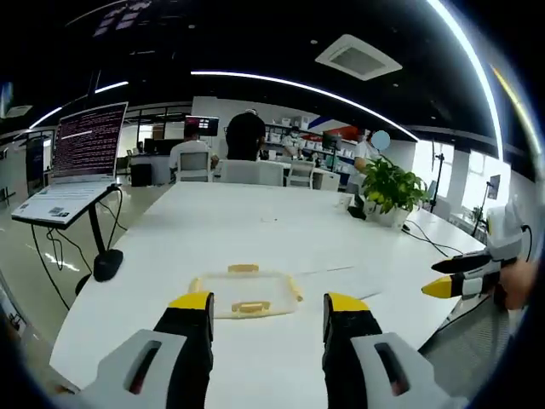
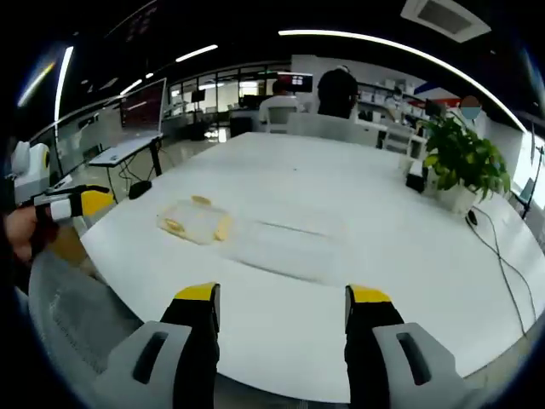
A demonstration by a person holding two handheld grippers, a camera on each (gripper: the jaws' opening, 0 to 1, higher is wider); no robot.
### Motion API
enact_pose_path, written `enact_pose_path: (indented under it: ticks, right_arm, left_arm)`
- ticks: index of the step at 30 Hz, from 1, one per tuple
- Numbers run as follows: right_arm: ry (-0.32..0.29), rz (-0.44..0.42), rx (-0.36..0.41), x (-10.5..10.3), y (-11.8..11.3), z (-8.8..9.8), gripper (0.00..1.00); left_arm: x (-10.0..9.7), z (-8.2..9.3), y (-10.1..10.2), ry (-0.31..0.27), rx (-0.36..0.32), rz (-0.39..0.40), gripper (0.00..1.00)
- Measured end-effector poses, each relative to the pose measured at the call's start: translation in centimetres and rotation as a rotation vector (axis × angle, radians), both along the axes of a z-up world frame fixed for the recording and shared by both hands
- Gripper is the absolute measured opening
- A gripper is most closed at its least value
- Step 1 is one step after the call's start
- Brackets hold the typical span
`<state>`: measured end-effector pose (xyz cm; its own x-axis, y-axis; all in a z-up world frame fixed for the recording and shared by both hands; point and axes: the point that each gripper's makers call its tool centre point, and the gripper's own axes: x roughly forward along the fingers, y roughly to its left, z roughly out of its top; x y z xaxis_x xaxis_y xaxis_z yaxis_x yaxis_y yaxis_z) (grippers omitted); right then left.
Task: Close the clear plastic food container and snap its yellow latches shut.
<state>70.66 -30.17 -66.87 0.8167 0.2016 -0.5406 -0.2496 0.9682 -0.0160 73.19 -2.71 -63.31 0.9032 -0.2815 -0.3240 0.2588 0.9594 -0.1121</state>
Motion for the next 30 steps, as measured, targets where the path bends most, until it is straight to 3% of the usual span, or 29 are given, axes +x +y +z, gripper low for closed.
enact_pose_path:
  ticks: [30]
  right_arm:
    - [0.005,-0.003,0.011,0.03,-0.02,-0.04,0.57]
  left_arm:
    - [0.02,-0.06,-0.08,0.004,-0.001,-0.003,0.47]
